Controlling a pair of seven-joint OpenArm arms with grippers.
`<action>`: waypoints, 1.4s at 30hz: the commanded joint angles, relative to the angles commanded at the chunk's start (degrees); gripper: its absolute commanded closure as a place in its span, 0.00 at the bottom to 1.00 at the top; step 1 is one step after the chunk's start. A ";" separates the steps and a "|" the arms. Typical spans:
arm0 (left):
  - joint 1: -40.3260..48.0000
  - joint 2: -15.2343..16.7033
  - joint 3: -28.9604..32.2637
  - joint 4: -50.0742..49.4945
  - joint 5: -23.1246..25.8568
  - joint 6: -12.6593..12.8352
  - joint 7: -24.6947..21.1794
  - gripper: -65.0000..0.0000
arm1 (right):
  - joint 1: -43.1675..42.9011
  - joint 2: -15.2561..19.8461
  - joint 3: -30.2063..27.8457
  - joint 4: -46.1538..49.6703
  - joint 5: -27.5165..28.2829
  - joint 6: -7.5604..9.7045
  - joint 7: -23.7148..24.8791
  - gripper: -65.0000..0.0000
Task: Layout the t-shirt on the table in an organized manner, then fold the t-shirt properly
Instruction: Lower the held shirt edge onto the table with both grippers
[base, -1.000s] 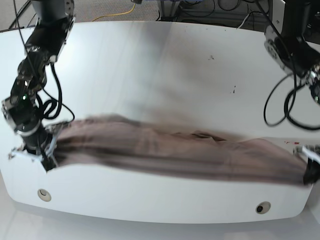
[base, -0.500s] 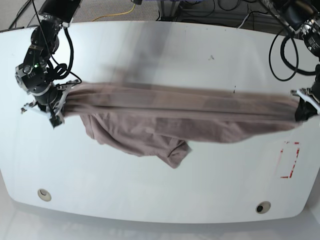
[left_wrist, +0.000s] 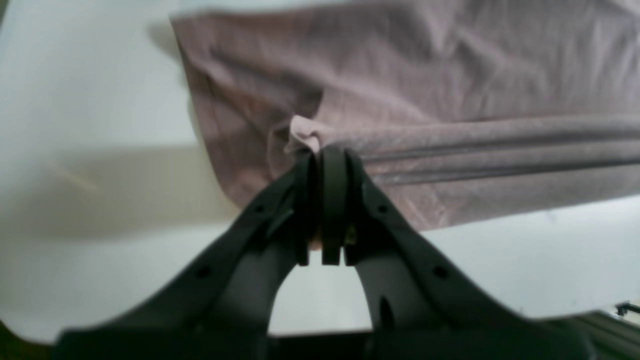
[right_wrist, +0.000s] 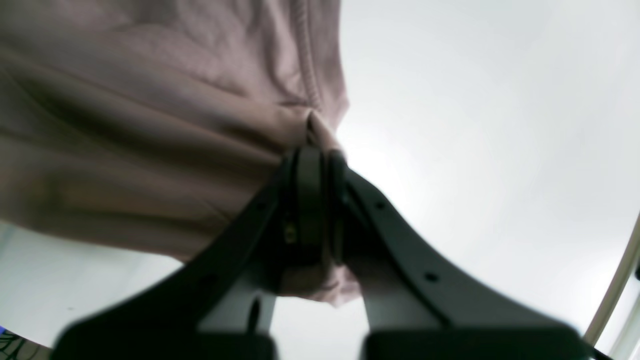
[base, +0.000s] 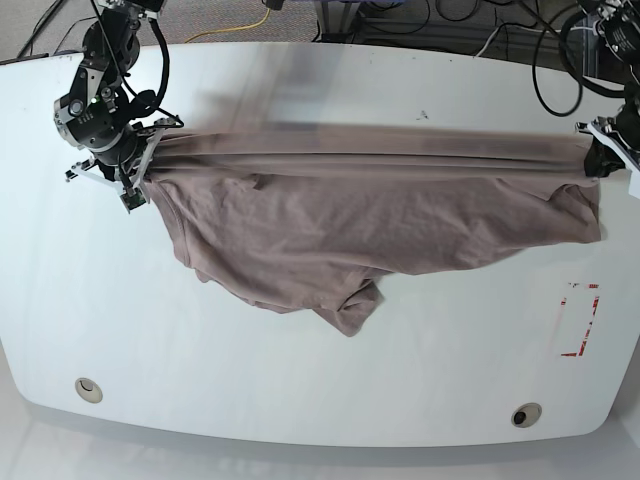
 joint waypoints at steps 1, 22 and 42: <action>0.26 0.00 0.09 0.00 0.00 0.00 0.00 0.99 | -0.09 0.00 0.00 0.00 0.00 0.00 0.00 0.99; 8.00 0.00 0.35 -0.26 6.24 0.00 0.00 0.34 | 0.09 -0.26 -0.09 -0.09 0.00 0.00 0.18 0.99; -10.90 3.87 16.09 -5.10 7.38 0.18 0.00 0.34 | 0.09 -2.11 -4.40 -0.09 -0.44 0.00 2.64 1.00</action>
